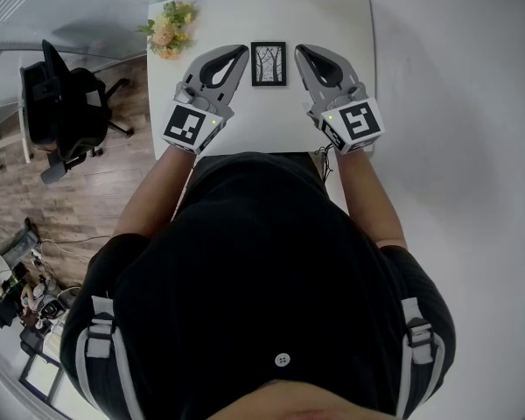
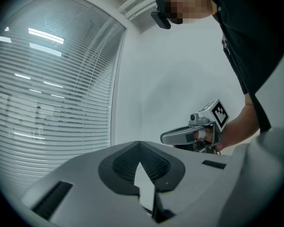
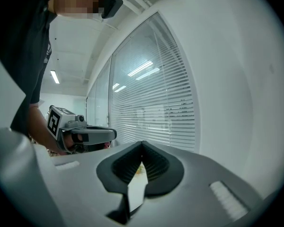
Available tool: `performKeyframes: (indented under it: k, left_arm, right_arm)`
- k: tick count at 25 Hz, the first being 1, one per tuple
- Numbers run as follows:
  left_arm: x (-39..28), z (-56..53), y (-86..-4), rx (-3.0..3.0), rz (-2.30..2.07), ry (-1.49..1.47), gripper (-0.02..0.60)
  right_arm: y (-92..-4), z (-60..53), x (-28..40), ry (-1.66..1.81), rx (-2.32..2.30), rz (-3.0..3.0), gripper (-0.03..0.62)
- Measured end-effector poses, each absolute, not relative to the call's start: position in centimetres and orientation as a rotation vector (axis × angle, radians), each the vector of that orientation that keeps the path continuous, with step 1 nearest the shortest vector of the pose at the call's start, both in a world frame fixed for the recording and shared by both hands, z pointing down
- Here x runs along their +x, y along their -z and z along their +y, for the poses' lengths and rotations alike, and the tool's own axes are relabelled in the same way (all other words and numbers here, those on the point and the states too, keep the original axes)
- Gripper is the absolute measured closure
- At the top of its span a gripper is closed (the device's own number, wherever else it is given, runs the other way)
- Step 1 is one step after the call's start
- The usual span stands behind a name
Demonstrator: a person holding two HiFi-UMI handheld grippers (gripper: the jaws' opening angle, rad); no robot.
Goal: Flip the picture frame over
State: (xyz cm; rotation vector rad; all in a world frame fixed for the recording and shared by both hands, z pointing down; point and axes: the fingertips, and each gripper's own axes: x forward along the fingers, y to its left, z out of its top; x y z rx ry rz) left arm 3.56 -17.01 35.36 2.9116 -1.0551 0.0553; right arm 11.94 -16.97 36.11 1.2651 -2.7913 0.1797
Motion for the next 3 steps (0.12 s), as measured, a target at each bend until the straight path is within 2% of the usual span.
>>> performKeyframes:
  k: [3]
  left_arm:
    - [3.50,-17.26,-35.35,2.905,-1.060,-0.058,0.577]
  right_arm:
    - [-36.25,-17.25,11.95,-0.186,1.265,-2.793,0.583]
